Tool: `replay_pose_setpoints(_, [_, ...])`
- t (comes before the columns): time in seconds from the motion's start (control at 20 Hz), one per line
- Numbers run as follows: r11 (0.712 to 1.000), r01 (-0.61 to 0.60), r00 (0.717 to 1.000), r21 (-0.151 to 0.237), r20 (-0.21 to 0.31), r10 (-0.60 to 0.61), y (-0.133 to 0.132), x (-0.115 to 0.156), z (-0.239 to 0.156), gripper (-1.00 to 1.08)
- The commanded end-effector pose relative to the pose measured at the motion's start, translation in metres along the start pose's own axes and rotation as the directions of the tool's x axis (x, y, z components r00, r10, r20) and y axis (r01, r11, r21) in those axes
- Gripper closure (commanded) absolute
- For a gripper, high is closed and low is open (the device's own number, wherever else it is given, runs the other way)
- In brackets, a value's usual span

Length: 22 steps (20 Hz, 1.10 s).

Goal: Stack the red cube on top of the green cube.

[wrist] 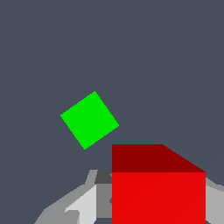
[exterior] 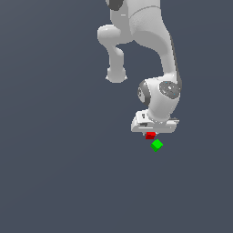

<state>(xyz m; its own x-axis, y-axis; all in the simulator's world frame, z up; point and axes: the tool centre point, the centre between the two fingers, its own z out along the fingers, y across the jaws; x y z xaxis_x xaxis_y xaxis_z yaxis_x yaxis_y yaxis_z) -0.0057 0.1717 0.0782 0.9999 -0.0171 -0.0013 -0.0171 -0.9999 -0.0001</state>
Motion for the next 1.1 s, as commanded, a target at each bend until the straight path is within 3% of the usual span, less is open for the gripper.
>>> replay_pose_setpoints(0.0, [1.0, -0.001, 1.0, 0.0, -0.001, 0.001, -0.012, 0.011, 0.005, 1.08])
replay_pose_setpoints(0.4, [1.0, -0.001, 1.0, 0.0, -0.001, 0.001, -0.034, 0.031, 0.016, 1.08])
replay_pose_setpoints(0.8, [1.0, -0.001, 1.0, 0.0, -0.001, 0.001, -0.041, 0.038, 0.019, 1.08])
replay_pose_setpoints(0.85, [1.0, -0.001, 1.0, 0.0, -0.001, 0.001, -0.041, 0.038, 0.019, -0.92])
replay_pose_setpoints(1.05, [1.0, -0.001, 1.0, 0.0, -0.001, 0.001, -0.041, 0.038, 0.019, -0.92])
